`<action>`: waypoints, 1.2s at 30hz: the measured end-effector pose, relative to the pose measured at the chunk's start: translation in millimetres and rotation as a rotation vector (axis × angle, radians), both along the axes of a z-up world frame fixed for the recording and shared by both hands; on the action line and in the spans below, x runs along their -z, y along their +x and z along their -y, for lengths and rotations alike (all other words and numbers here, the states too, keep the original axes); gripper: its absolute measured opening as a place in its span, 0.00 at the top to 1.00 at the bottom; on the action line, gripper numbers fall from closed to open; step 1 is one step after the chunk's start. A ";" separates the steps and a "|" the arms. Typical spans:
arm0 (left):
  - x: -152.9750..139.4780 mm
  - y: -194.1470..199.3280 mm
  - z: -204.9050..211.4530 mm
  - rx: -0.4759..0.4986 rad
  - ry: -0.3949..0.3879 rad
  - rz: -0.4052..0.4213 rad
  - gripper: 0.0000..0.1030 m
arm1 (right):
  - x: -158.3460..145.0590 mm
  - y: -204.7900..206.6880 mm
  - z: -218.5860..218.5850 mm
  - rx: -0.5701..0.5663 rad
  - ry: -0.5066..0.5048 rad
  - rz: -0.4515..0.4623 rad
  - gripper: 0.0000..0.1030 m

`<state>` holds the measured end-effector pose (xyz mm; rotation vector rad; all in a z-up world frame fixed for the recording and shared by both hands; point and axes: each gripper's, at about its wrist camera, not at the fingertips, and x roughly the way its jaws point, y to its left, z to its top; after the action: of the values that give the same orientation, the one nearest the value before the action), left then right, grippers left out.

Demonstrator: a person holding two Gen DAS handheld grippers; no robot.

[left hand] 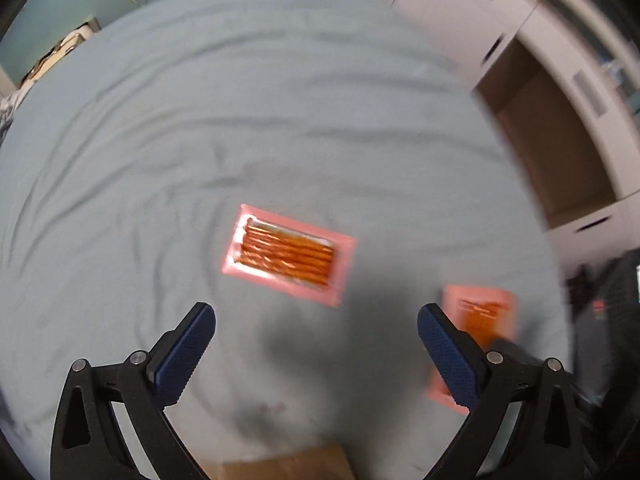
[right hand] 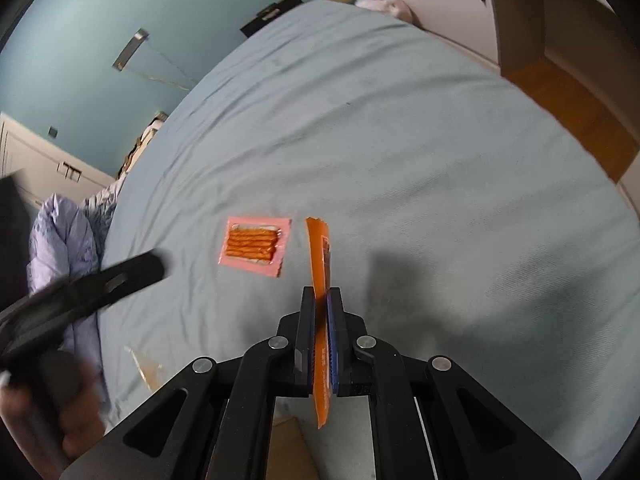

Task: Organize snacks
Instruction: 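Grasp the last pink pack with the left tool while the right tool holds its pack, then drop both pink packs into the box with the left and right tools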

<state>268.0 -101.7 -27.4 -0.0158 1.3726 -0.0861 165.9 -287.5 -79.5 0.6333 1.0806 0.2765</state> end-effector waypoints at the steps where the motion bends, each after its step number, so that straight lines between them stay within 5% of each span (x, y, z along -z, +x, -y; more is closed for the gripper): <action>1: 18.2 12.9 1.9 0.011 0.039 -0.039 0.00 | 2.7 3.1 3.4 0.003 0.006 -0.006 0.97; 8: 89.5 49.1 7.7 0.073 0.099 -0.179 0.01 | -0.8 14.2 8.8 -0.022 0.021 -0.015 0.97; 15: 108.5 51.5 11.5 0.098 0.092 -0.178 0.02 | 3.5 13.9 18.5 -0.022 0.057 -0.033 0.97; 16: 106.6 50.2 11.8 0.103 0.094 -0.180 0.09 | 3.5 13.3 18.8 -0.022 0.057 -0.034 0.97; 22: 84.0 30.3 9.7 0.132 0.090 -0.157 0.16 | 1.3 13.1 17.7 -0.020 0.039 -0.027 0.97; 27: 16.2 -8.1 -2.0 0.139 0.035 -0.043 0.16 | -2.8 8.0 15.4 -0.008 0.022 -0.028 0.97; 32: -73.7 -86.2 -20.5 0.213 -0.055 0.099 0.16 | -5.4 5.3 6.4 -0.019 0.009 -0.038 0.97; 36: -93.6 -161.8 -51.2 0.210 -0.066 0.121 0.16 | -7.3 2.1 -2.7 -0.040 0.015 -0.039 0.97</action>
<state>106.1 -50.5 66.2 0.0769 1.2464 -0.3039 168.0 -284.8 -72.1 0.6332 1.1302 0.3077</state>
